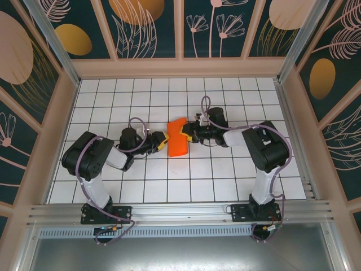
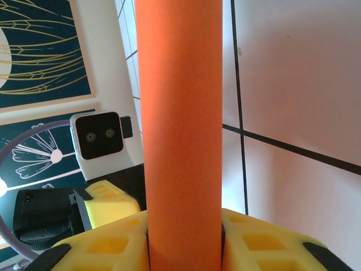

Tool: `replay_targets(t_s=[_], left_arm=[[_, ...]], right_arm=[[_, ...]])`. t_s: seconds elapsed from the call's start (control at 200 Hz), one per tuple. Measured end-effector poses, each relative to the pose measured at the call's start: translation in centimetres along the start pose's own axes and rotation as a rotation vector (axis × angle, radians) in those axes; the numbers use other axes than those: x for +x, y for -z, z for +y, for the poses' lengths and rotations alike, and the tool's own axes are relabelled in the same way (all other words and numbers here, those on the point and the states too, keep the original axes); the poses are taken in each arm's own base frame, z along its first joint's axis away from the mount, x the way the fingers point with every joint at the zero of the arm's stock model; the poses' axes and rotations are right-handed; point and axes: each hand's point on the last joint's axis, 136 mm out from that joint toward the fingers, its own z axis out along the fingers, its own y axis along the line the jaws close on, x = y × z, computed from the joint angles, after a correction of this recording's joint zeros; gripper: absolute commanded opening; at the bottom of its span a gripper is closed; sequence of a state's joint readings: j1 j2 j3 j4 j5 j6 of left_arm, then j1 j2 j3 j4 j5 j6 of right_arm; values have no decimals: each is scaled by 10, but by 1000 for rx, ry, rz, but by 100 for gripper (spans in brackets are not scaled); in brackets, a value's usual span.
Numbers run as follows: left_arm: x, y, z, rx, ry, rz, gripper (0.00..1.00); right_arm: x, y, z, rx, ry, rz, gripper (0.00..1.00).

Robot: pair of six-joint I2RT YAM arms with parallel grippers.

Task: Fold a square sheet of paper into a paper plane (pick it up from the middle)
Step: First fold in half a square sheet of paper at the center of the table.

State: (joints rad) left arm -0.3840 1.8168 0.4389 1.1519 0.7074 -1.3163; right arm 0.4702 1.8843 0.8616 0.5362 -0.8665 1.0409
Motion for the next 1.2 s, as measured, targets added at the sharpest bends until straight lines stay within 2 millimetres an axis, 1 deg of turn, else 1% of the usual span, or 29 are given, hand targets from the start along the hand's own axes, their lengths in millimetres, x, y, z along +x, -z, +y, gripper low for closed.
replay_targets(t_s=[0.115,0.295,0.465,0.56,0.696,0.791,0.911,1.041,1.201], left_arm=[[0,-2,-3,23,9,1,32],[-2,-4,-3,38,22,-3,19],[-2,-5,-4,50,22,-5,5],[-2,-5,-3,50,21,-6,1],[1,-8,-2,42,14,5,0],[2,-13,-2,29,-2,15,0],[6,-21,-1,7,-23,33,0],[10,-26,1,-12,-36,49,0],[14,-29,4,-28,-39,54,0]], right_arm=[[0,0,2,-7,-7,1,33],[1,-1,1,-10,-10,7,33],[1,-1,-4,3,-19,7,35],[2,-2,-11,34,-27,2,38],[4,-4,-31,132,-36,-10,47],[6,-6,-39,217,-16,-20,52],[6,-4,-40,292,25,-38,60],[5,5,-42,352,52,-67,67],[7,15,-53,430,81,-71,73]])
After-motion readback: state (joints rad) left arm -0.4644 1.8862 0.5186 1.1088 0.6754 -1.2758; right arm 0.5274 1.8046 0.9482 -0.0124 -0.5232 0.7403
